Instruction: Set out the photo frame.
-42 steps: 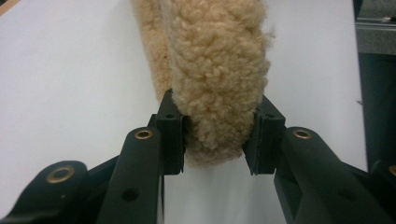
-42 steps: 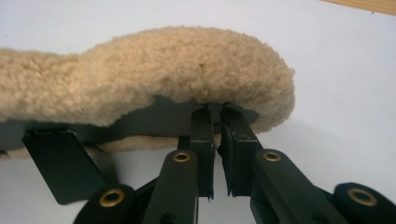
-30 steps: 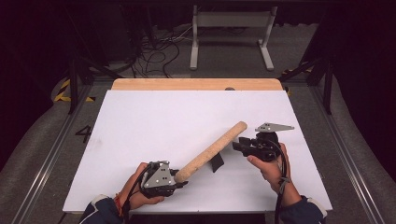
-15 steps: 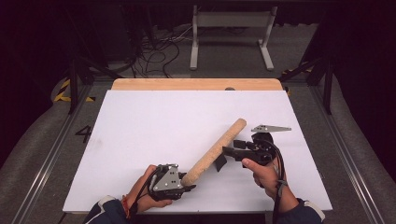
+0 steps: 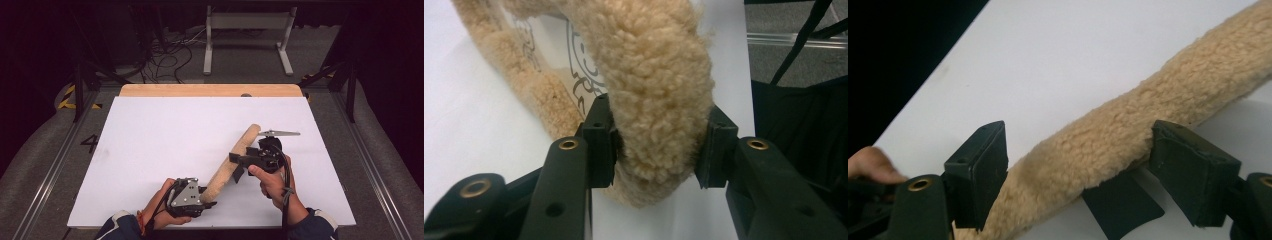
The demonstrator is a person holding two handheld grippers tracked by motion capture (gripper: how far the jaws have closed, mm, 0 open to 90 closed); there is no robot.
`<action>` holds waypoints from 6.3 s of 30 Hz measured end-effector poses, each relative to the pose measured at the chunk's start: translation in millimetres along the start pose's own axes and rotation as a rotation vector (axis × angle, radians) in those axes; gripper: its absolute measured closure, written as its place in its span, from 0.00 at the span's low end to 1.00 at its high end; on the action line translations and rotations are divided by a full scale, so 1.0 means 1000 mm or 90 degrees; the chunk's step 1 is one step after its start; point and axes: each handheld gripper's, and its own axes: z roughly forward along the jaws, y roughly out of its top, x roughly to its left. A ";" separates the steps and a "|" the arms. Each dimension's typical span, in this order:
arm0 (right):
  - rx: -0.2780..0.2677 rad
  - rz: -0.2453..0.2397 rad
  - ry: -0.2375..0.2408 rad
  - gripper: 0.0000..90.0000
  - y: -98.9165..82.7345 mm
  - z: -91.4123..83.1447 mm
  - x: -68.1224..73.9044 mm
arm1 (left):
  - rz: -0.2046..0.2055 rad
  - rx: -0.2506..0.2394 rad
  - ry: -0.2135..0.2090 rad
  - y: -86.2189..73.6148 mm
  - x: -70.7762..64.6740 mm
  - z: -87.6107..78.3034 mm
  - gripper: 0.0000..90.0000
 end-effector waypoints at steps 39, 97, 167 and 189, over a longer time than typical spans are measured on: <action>0.200 -0.060 -0.038 0.70 0.043 0.032 -0.003 | -0.102 0.025 -0.012 -0.054 0.016 -0.052 0.34; 0.288 -0.512 0.121 0.55 0.048 0.030 0.034 | -0.204 -0.015 0.073 -0.069 0.103 -0.058 0.17; -0.101 -0.264 -0.050 0.70 -0.082 -0.041 -0.061 | -0.172 -0.024 0.114 -0.054 0.108 -0.054 0.68; -0.100 -0.286 -0.054 0.71 -0.067 -0.028 -0.070 | -0.168 -0.019 0.129 -0.057 0.084 -0.063 0.68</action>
